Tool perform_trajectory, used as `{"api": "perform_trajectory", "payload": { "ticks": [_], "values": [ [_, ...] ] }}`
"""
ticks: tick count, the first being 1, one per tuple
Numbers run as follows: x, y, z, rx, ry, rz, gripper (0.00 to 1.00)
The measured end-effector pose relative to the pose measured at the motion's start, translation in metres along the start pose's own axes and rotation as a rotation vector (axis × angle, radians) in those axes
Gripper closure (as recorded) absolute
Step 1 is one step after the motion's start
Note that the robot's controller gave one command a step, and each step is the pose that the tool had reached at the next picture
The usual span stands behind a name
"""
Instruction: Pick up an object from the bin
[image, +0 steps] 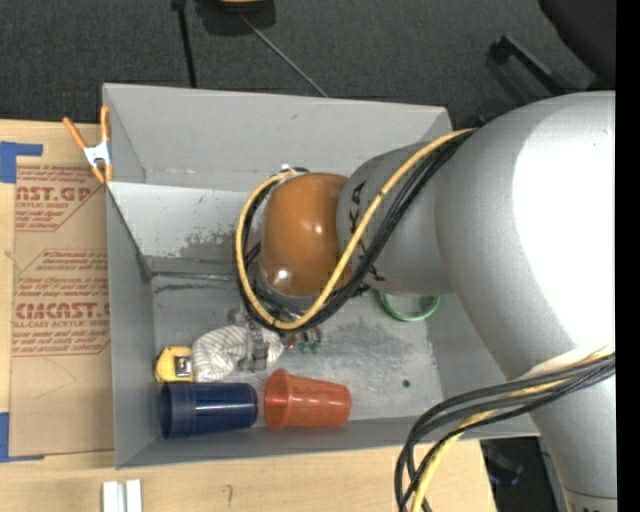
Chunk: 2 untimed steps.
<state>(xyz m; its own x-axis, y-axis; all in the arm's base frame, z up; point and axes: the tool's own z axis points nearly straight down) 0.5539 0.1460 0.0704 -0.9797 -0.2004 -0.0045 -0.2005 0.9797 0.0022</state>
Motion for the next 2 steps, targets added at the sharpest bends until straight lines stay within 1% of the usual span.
{"api": "perform_trajectory", "payload": {
  "ticks": [1,2],
  "values": [
    [0.0006,0.0,-0.002,0.0,0.003,0.0,1.0],
    [0.0021,0.0001,-0.0119,0.001,0.009,0.0,1.0]
  ]
}}
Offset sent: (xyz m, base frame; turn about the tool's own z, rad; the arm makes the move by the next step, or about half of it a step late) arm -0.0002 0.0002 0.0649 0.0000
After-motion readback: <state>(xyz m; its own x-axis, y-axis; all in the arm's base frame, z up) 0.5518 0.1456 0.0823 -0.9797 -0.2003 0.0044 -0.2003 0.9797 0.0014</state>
